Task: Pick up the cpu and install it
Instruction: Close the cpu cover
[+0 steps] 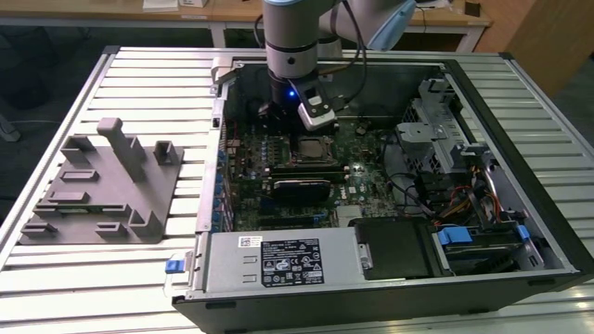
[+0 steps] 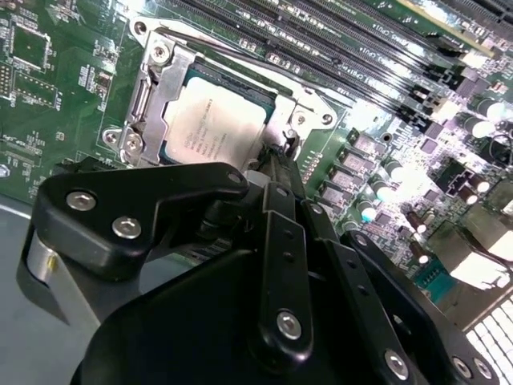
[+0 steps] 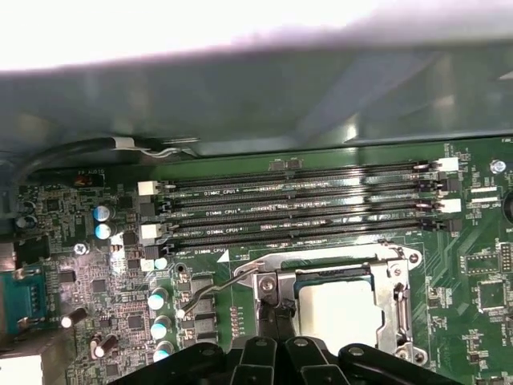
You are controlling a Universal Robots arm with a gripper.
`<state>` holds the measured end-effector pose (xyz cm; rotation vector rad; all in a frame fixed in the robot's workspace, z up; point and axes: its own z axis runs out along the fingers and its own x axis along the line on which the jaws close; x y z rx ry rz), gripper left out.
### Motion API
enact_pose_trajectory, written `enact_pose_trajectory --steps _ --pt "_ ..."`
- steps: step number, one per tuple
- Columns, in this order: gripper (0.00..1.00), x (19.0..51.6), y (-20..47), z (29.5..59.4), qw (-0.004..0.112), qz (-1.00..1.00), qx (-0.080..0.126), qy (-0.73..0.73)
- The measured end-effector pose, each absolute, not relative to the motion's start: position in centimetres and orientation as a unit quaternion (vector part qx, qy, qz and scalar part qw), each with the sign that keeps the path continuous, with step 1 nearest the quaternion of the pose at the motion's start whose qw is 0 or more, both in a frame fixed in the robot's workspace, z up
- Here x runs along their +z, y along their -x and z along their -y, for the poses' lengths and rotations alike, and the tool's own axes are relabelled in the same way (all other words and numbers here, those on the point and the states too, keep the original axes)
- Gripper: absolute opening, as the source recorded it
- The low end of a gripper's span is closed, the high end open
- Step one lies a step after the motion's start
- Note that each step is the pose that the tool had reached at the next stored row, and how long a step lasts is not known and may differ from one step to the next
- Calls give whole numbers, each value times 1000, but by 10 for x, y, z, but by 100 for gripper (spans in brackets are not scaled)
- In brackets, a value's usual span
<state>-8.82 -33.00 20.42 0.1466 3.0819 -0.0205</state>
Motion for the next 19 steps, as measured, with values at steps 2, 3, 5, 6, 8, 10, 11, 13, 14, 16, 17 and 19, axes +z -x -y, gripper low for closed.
enact_pose_trajectory --steps 2,3,5,6,8,10,11,13,14,16,17,19 --pt "11 207 88 330 28 -998 -7 -47" --pt "11 208 88 330 28 -998 -7 -47" --pt "11 211 88 330 28 -998 -7 -47" --pt "11 212 88 330 28 -998 -7 -47" --pt "11 215 88 330 28 -998 -7 -47" --pt "11 218 88 330 28 -998 -7 -47" --pt "11 219 88 330 28 -998 -7 -47" --pt "11 219 88 330 28 -998 -7 -47" --pt "11 219 87 330 28 -998 -7 -47" --pt "11 220 86 330 28 -998 -7 -47" --pt "11 220 84 330 28 -998 -7 -47" --pt "11 220 81 330 28 -998 -8 -47"
